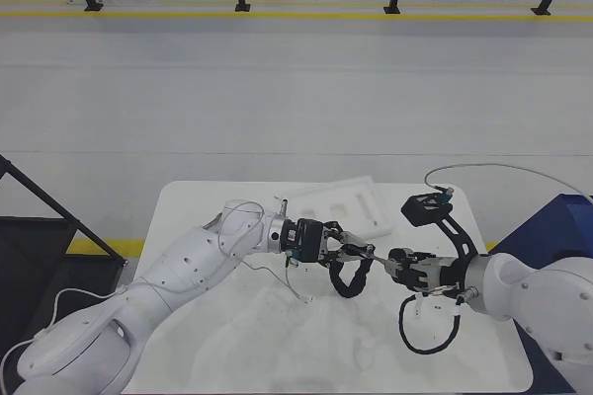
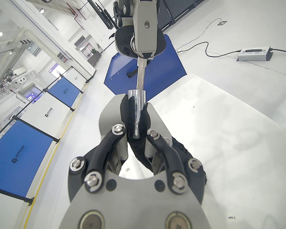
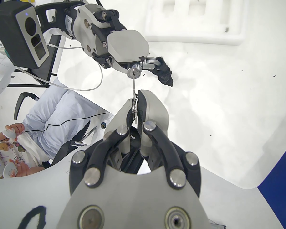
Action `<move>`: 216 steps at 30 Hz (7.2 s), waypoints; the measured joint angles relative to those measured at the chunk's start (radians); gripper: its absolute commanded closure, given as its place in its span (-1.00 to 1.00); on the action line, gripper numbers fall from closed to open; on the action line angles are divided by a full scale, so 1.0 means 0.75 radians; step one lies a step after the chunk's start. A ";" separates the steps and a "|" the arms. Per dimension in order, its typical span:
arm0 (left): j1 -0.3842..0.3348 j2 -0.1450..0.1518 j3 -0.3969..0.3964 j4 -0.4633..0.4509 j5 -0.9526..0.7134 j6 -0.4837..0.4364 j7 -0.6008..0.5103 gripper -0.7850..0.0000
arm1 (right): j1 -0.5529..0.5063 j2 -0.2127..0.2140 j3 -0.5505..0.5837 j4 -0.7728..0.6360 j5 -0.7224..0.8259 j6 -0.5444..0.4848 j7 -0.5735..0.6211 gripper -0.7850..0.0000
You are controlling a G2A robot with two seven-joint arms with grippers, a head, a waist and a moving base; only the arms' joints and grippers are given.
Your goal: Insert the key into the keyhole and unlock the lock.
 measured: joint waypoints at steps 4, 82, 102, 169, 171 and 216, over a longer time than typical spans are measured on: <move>0.004 -0.003 -0.006 -0.001 0.009 -0.005 0.000 1.00 | 0.011 0.005 -0.011 0.000 0.004 0.001 -0.001 1.00; -0.023 -0.025 -0.075 0.008 -0.187 -0.366 -0.168 1.00 | 0.176 0.058 -0.194 0.096 -0.111 -0.464 -0.120 -1.00; -0.279 0.093 0.256 -0.048 -0.896 -0.483 -0.705 1.00 | 0.044 0.082 -0.128 0.111 -0.295 -0.762 -0.172 -1.00; -0.342 0.081 0.400 -0.122 -1.569 -0.483 -1.353 1.00 | -0.158 0.067 0.050 0.134 -0.306 -1.061 -0.258 1.00; -0.342 0.081 0.400 -0.121 -1.556 -0.483 -1.344 1.00 | -0.154 0.065 0.049 0.140 -0.267 -1.045 -0.244 0.43; -0.362 0.117 0.400 0.040 -1.336 -0.483 -1.083 -1.00 | 0.289 -0.062 -0.202 0.590 -0.085 -1.218 -0.436 -1.00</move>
